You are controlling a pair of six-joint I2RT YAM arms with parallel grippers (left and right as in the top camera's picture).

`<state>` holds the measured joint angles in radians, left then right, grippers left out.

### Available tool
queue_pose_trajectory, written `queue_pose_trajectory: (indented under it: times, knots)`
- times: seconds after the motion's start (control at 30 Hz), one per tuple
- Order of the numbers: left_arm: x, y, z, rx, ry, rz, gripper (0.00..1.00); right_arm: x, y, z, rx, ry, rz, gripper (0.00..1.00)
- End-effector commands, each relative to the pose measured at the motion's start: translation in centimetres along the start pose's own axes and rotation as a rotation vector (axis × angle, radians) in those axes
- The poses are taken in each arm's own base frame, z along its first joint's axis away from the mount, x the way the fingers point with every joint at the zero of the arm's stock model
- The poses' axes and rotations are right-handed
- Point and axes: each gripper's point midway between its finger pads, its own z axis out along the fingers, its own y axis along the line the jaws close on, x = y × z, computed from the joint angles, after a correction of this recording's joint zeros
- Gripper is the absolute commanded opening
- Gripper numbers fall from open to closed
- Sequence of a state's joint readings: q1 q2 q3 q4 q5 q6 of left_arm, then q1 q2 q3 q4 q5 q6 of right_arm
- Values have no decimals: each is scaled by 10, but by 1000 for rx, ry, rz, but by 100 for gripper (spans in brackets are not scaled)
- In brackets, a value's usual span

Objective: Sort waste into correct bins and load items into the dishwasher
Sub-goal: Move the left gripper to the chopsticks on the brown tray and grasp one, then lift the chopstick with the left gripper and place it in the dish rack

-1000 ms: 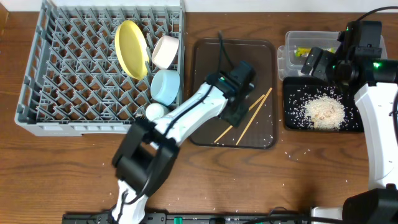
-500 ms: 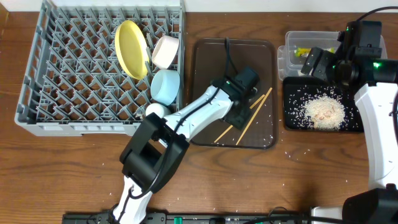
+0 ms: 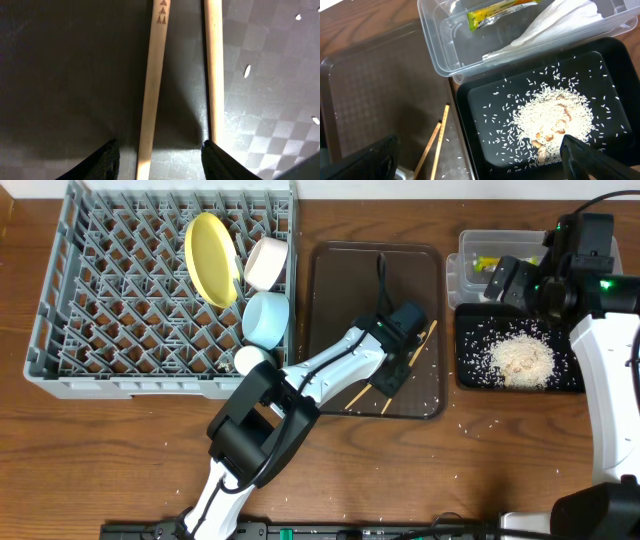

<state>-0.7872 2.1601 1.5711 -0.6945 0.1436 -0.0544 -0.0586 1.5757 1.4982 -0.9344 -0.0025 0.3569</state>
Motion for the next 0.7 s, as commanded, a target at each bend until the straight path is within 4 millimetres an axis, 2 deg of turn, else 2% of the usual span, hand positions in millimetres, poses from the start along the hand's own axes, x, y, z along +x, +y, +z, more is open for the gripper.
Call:
queue_pose_trajectory:
  times: [0.0, 0.1, 0.23, 0.37, 0.4, 0.43, 0.5, 0.53, 0.67]
  knots:
    - [7, 3, 13, -4, 28, -14, 54, 0, 3, -1, 3, -4, 3, 99]
    - [3, 4, 13, -8, 11, -12, 51, 0, 3, -1, 3, -4, 3, 99]
    - [-2, 5, 13, -16, -9, -13, 35, 0, 3, -1, 3, -4, 3, 99]
    - [3, 10, 23, -42, 12, -42, 33, 0, 3, -1, 3, -4, 3, 99]
    - [7, 11, 31, -44, 31, -53, 29, 0, 3, -1, 3, -4, 3, 99]
    - [8, 12, 33, -45, 37, -63, 25, 0, 3, -1, 3, -4, 3, 99]
    - [10, 12, 35, -46, 42, -70, 11, 0, 3, -1, 3, -4, 3, 99]
    - [9, 12, 35, -47, 40, -74, 8, 0, 3, -1, 3, -4, 3, 99]
    - [2, 11, 24, -44, 14, -72, 8, 0, 3, -1, 3, -4, 3, 99]
